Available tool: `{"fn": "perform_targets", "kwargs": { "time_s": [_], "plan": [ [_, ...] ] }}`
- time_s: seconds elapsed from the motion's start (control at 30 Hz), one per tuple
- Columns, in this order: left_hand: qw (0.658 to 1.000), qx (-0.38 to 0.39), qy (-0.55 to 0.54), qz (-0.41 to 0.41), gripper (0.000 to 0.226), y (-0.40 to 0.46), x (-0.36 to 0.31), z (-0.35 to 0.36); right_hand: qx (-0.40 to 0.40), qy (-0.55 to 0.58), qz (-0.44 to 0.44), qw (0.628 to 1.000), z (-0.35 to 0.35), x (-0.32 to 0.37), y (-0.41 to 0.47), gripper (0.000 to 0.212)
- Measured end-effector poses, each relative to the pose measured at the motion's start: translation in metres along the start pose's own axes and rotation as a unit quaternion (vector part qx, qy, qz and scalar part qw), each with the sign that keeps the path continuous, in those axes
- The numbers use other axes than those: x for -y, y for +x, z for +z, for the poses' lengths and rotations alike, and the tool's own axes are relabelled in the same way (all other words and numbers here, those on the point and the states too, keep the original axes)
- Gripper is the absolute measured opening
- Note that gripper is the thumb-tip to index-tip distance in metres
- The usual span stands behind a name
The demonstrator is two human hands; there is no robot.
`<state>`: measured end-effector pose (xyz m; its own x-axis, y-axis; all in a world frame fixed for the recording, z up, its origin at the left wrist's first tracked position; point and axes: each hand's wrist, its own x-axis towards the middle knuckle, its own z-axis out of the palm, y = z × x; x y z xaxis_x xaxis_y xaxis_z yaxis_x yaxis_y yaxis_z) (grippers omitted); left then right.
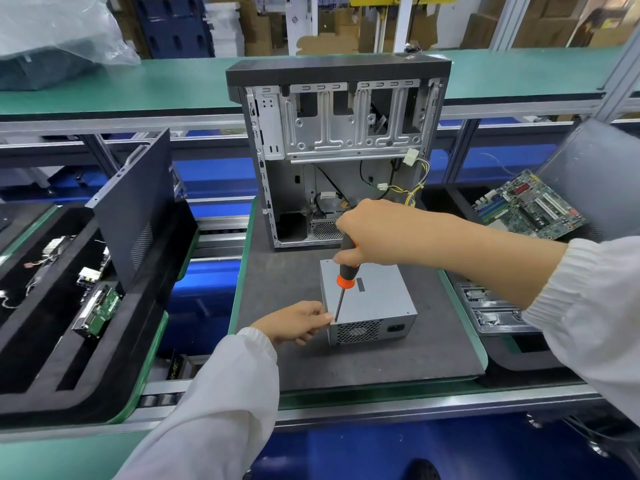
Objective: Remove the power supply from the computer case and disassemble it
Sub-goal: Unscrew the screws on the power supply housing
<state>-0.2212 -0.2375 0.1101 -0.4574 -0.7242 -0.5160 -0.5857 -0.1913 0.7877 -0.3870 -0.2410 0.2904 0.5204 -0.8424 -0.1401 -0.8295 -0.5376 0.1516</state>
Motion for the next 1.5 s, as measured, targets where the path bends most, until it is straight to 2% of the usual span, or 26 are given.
{"fn": "perform_targets", "kwargs": {
  "time_s": [0.23, 0.37, 0.43, 0.53, 0.67, 0.83, 0.93, 1.0, 1.03, 1.1, 1.17, 1.2, 1.3, 1.37, 1.43, 1.5],
  "plan": [
    [0.998, 0.036, -0.060, 0.008, 0.024, 0.000, 0.007, -0.003, 0.049, 0.027, -0.062, 0.997, -0.002, -0.007, 0.000, 0.024],
    [0.998, 0.043, -0.041, 0.024, 0.019, 0.002, 0.012, -0.008, 0.047, 0.022, -0.126, 0.991, -0.003, -0.006, 0.001, 0.034],
    [0.998, 0.021, -0.035, 0.050, 0.016, 0.004, 0.014, -0.011, 0.046, 0.024, -0.156, 0.986, -0.003, -0.005, 0.001, 0.039],
    [0.989, -0.042, -0.078, 0.117, 0.021, 0.004, 0.013, -0.015, 0.050, 0.036, -0.172, 0.983, -0.002, -0.004, 0.004, 0.041],
    [0.971, -0.060, -0.116, 0.198, 0.032, 0.002, 0.002, -0.012, 0.040, 0.078, -0.181, 0.980, -0.002, -0.006, 0.005, 0.023],
    [0.950, -0.091, -0.131, 0.269, 0.011, 0.001, -0.006, -0.004, -0.028, 0.075, -0.118, 0.990, 0.004, -0.002, 0.004, 0.045],
    [0.950, -0.113, -0.128, 0.260, 0.019, 0.001, -0.010, -0.004, -0.078, 0.051, -0.020, 0.995, 0.003, -0.001, 0.006, 0.055],
    [0.951, -0.122, -0.121, 0.257, 0.024, 0.002, -0.012, -0.004, -0.057, 0.036, 0.027, 0.997, 0.001, 0.000, 0.006, 0.055],
    [0.951, -0.126, -0.119, 0.257, 0.024, 0.003, -0.013, -0.003, -0.038, 0.030, 0.023, 0.999, 0.000, -0.001, 0.007, 0.051],
    [0.950, -0.127, -0.120, 0.258, 0.024, 0.003, -0.015, -0.004, 0.023, 0.024, -0.019, 0.999, -0.006, -0.002, 0.009, 0.038],
    [0.954, -0.120, -0.102, 0.256, 0.022, 0.002, -0.017, -0.008, 0.094, 0.058, -0.062, 0.992, -0.014, -0.006, 0.008, 0.012],
    [0.957, -0.110, -0.092, 0.252, 0.019, 0.000, -0.019, -0.010, 0.114, 0.074, -0.082, 0.987, -0.016, -0.007, 0.007, 0.013],
    [0.956, -0.089, -0.096, 0.263, 0.017, -0.007, -0.024, -0.015, 0.122, 0.069, -0.121, 0.983, -0.019, -0.005, 0.006, 0.035],
    [0.951, -0.089, -0.091, 0.282, 0.015, -0.009, -0.025, -0.017, 0.131, 0.088, -0.129, 0.979, -0.019, -0.004, 0.006, 0.036],
    [0.951, -0.098, -0.089, 0.281, 0.009, -0.010, -0.027, -0.018, 0.148, 0.144, -0.092, 0.974, -0.019, -0.005, 0.004, 0.036],
    [0.950, -0.111, -0.097, 0.276, 0.013, -0.008, -0.030, -0.017, 0.135, 0.136, -0.011, 0.981, -0.018, -0.002, 0.005, 0.058]
  ]
}}
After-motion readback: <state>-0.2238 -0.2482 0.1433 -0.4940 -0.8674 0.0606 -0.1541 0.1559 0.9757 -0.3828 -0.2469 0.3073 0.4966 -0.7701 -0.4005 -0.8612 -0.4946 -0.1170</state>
